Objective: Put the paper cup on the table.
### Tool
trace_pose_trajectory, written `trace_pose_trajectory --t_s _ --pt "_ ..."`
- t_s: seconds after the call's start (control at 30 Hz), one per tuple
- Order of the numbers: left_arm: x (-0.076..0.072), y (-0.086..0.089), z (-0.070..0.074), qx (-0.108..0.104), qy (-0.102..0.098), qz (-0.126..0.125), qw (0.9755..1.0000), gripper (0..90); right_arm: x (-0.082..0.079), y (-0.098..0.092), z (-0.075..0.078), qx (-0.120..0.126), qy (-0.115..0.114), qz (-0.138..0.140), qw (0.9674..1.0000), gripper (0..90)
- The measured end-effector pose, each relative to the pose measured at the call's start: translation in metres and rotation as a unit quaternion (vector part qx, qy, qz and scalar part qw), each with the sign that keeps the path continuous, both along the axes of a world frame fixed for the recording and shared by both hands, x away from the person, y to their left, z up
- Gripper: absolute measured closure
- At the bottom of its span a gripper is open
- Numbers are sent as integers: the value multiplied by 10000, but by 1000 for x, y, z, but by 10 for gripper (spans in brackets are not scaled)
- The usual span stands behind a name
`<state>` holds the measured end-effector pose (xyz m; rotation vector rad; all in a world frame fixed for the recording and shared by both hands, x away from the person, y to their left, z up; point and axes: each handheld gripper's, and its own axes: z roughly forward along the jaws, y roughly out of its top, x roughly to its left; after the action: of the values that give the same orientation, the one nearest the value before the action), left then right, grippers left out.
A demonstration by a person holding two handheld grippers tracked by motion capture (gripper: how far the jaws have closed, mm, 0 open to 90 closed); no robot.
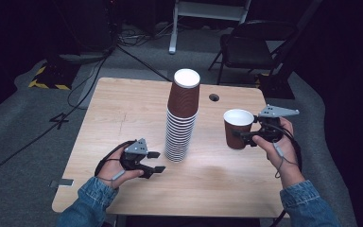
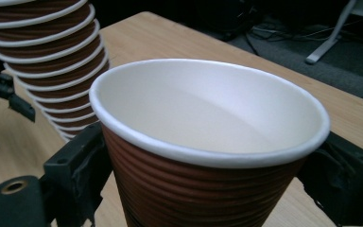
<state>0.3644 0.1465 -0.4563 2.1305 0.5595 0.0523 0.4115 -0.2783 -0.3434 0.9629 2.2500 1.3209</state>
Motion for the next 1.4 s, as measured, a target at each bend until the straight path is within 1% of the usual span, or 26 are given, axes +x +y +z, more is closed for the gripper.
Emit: trace_pose_trajectory --t_s 0.07,0.1,0.17,0.23,0.27,0.33,0.37,0.4,0.43,0.53,0.67,0.73,0.8,0.9,1.0,1.03,1.1,1.23,1.4 --pt "2 3 -4 99 23 129 9999 383 1 -6 -5 81 -150 -231 9996 119" --pt "3 4 -5 117 38 164 9998 384 2 -9 -8 100 -179 -297 9993 119" --pt "4 8 -7 145 52 287 9995 383 3 -12 -13 107 -150 -432 9989 119" --pt "7 12 -9 179 55 372 9991 383 4 -14 -20 41 -327 -575 9978 118" --pt "7 13 -10 160 100 431 9989 383 4 -15 -24 21 -406 -665 9970 118" --pt "9 17 -13 267 91 530 9982 382 5 -16 -29 34 -514 -743 9959 117" --pt "10 19 -13 365 46 594 9976 382 6 -16 -31 34 -540 -780 9955 117" --pt "10 19 -13 365 46 594 9976 382 6 -16 -31 34 -540 -780 9955 117" --pt "10 21 -14 371 44 656 9971 382 7 -16 -34 7 -563 -825 9950 117" --pt "12 26 -16 384 71 763 9963 382 9 -16 -41 -63 -737 -961 9926 116" --pt "15 32 -17 403 110 930 9948 386 12 -17 -50 24 -878 -1081 9903 115" --pt "16 34 -18 403 119 979 9943 405 15 -18 -56 51 -892 -1187 9889 114" --pt "17 37 -17 395 105 1079 9933 406 18 -18 -62 102 -916 -1242 9880 114" --pt "18 40 -18 359 151 1173 9923 406 22 -18 -69 144 -902 -1256 9879 114" --pt "19 41 -19 398 182 1221 9916 409 26 -18 -76 145 -897 -1265 9878 114" --pt "20 41 -19 412 213 1214 9915 412 27 -17 -78 140 -889 -1279 9877 114" --pt "20 41 -20 421 193 1207 9916 412 29 -17 -83 170 -878 -1300 9875 114" --pt "20 40 -20 443 228 1197 9916 412 32 -15 -91 186 -842 -1331 9873 113" --pt "20 40 -21 477 240 1192 9914 411 34 -14 -98 201 -842 -1373 9867 112"
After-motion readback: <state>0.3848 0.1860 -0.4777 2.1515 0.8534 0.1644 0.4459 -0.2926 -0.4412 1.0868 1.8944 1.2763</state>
